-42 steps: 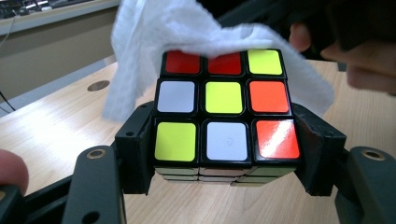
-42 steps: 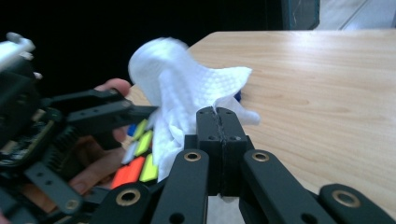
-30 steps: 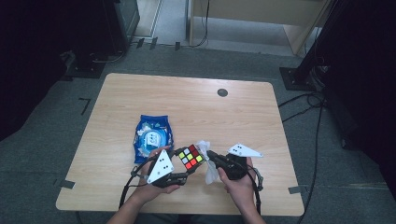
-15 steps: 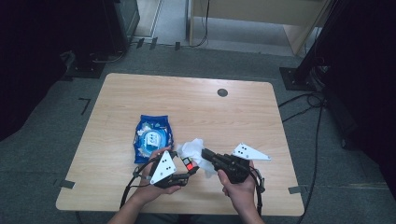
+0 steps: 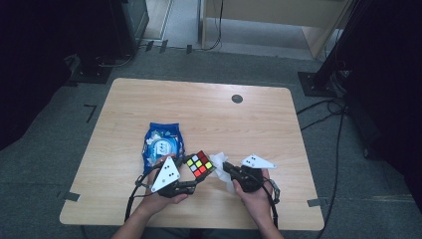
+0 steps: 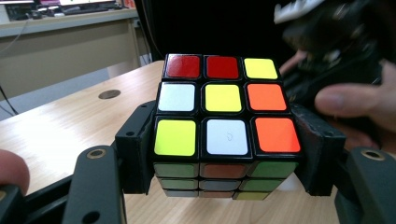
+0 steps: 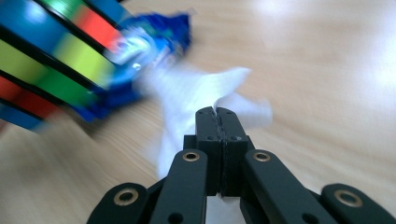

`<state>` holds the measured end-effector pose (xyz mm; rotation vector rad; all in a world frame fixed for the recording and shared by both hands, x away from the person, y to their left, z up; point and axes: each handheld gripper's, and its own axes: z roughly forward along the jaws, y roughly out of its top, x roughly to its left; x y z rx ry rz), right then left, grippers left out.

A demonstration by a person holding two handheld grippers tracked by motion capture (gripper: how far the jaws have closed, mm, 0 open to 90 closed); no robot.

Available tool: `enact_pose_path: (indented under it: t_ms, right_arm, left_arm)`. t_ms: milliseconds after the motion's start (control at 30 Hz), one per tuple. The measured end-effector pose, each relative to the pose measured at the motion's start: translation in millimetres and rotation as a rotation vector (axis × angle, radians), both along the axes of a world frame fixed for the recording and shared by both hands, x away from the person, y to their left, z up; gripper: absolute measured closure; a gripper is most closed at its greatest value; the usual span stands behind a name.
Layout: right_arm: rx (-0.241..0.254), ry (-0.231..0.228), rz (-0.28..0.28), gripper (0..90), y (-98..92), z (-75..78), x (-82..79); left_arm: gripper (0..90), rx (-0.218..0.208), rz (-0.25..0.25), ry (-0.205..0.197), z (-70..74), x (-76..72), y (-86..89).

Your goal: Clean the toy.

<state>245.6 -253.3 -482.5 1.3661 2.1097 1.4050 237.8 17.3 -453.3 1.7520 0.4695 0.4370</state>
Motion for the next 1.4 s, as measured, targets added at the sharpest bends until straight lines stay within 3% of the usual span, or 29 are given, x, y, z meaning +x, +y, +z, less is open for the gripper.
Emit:
enact_pose_path:
  t_ms: [67,333,433,567,733,833,1000,1133,1200,1267,1400]
  right_arm:
    - [-0.007,0.026,-0.035,90.0,-8.3,-5.9,3.8]
    - [-0.019,-0.024,-0.176,88.9,-47.3,1.4,9.4]
    - [-0.016,-0.045,-0.209,79.5,-58.2,2.9,9.8]
    - [0.059,-0.096,-0.134,60.8,-58.6,8.0,8.2]
    - [0.109,-0.165,0.082,42.8,-35.6,8.2,4.7]
    - [0.152,-0.175,0.178,34.3,-19.1,5.6,3.4]
    - [0.073,-0.233,0.277,25.3,12.1,1.5,-3.4]
    - [0.002,-0.299,0.272,23.8,28.2,0.9,-9.5]
    - [-0.029,-0.341,0.245,18.6,35.7,2.6,-13.1]
    - [-0.062,-0.367,0.23,19.0,40.6,3.2,-14.9]
    - [-0.113,-0.415,0.2,29.7,47.8,2.0,-19.3]
  left_arm:
    - [34.2,-0.007,0.007,0.003,0.5,1.2,2.5]
    - [34.2,-0.002,0.024,0.036,-5.5,7.3,3.9]
    - [34.2,-0.002,0.019,0.056,-6.8,9.7,3.7]
    - [34.2,0.004,0.025,0.062,-7.5,10.5,2.4]
    - [34.2,0.015,0.055,0.075,-6.2,12.2,1.5]
    - [34.2,0.016,0.073,0.09,-5.2,13.8,1.3]
    - [34.2,0.014,0.091,0.104,-1.2,14.2,-1.4]
    - [34.2,0.017,0.087,0.128,1.0,13.8,-6.4]
    - [34.2,0.024,0.091,0.149,2.0,13.3,-10.5]
    - [34.1,0.024,0.084,0.169,3.3,12.6,-14.0]
    - [34.1,0.03,0.087,0.201,4.9,12.1,-19.0]
